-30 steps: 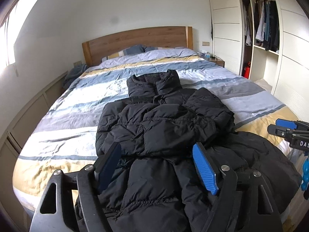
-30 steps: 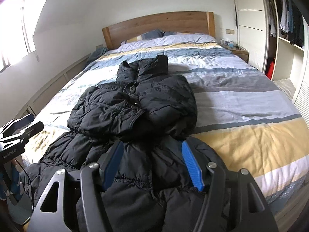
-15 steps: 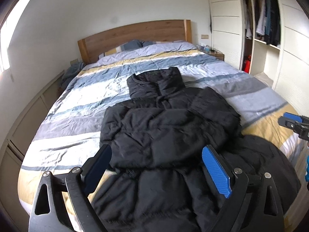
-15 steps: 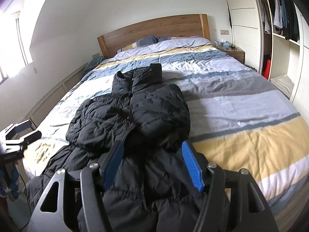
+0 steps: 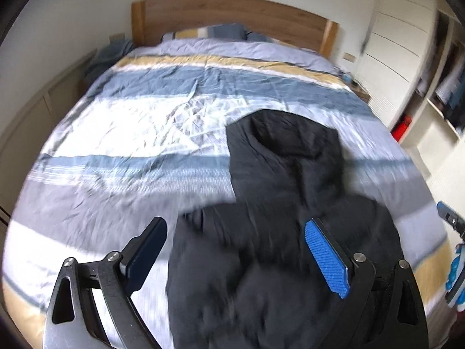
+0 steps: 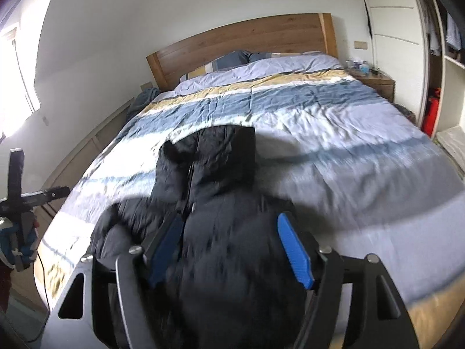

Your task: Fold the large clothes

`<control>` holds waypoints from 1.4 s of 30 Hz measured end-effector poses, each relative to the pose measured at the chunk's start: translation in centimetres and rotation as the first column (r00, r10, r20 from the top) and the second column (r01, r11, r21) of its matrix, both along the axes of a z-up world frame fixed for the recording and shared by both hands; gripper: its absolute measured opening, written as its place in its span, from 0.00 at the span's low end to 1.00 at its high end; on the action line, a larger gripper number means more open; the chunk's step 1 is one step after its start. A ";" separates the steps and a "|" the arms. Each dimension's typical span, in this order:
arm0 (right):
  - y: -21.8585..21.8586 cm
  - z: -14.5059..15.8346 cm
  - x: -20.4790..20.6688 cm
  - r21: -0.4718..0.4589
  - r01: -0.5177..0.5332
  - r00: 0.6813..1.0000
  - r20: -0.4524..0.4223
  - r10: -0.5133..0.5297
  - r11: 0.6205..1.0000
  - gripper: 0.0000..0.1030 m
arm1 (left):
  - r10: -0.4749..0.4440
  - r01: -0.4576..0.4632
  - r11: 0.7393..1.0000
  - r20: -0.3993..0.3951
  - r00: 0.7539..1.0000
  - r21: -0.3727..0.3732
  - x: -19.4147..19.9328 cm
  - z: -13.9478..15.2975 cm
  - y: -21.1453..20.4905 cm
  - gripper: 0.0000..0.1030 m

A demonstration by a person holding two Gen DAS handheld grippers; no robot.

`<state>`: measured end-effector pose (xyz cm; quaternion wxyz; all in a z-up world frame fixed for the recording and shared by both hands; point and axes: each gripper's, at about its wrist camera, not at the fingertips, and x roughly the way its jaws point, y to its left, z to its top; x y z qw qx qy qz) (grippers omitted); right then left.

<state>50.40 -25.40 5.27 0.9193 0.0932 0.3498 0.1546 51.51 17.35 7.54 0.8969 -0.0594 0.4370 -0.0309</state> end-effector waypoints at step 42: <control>6.4 -4.7 17.4 0.173 -0.213 0.964 -0.125 0.236 0.962 0.14 | 0.069 -0.082 0.931 -0.049 0.996 -0.354 12.7 -7.8 0.2 0.09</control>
